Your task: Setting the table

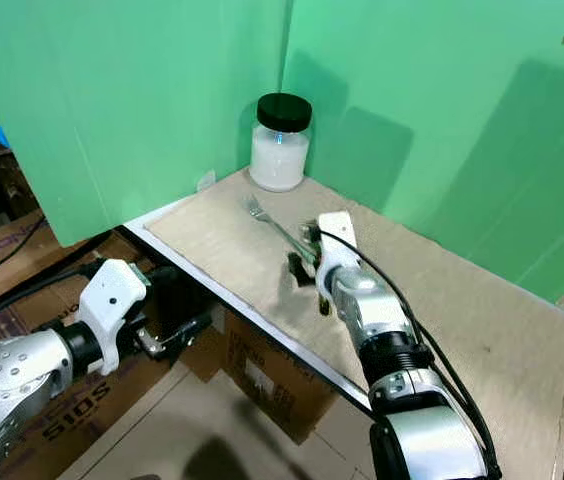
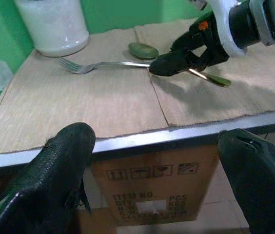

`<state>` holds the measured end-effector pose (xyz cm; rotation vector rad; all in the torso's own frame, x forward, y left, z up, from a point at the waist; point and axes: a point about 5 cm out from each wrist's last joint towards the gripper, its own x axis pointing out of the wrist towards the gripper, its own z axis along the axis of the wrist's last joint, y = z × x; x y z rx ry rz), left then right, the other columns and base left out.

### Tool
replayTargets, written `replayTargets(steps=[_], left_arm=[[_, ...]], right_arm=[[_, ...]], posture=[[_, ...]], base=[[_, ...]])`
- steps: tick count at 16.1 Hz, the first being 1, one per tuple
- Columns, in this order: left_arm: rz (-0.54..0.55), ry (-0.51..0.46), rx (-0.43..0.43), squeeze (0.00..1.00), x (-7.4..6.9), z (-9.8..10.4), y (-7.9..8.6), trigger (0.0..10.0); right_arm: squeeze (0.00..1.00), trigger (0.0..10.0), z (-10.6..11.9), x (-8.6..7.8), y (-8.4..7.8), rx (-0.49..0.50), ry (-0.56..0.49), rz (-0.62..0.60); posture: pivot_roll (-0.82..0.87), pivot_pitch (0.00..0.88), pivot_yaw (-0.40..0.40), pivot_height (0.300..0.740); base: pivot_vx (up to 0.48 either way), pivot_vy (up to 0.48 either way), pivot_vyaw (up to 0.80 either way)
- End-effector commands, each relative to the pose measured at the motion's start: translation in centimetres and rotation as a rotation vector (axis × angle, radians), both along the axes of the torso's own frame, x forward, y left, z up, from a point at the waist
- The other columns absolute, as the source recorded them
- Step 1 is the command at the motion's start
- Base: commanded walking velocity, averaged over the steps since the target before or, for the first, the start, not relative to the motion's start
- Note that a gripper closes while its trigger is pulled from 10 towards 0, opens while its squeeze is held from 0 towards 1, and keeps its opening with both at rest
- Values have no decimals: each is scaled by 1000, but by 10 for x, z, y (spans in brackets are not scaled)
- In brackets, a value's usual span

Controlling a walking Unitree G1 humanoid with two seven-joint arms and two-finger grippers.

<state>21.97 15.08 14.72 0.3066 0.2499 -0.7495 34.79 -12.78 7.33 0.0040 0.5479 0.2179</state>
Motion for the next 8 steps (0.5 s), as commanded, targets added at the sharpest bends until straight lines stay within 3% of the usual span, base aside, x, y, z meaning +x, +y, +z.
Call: replayTargets(steps=[1,2,8], left_arm=[[-17,2,-7,0,-2,2,-2,10000],[-18,1,-9,0,-1,2,-2,10000],[-25,8,-9,0,-4,2,-2,10000]], right_arm=[[0,471,4,5,-8,24,-15,-38],[0,0,2,5,-10,30,-6,-53],[0,0,-6,5,-13,33,32,-65]], posture=[[99,0,-114,740],[98,0,-113,740],[105,0,-119,740]], base=[[0,0,0],[0,0,0],[0,0,0]])
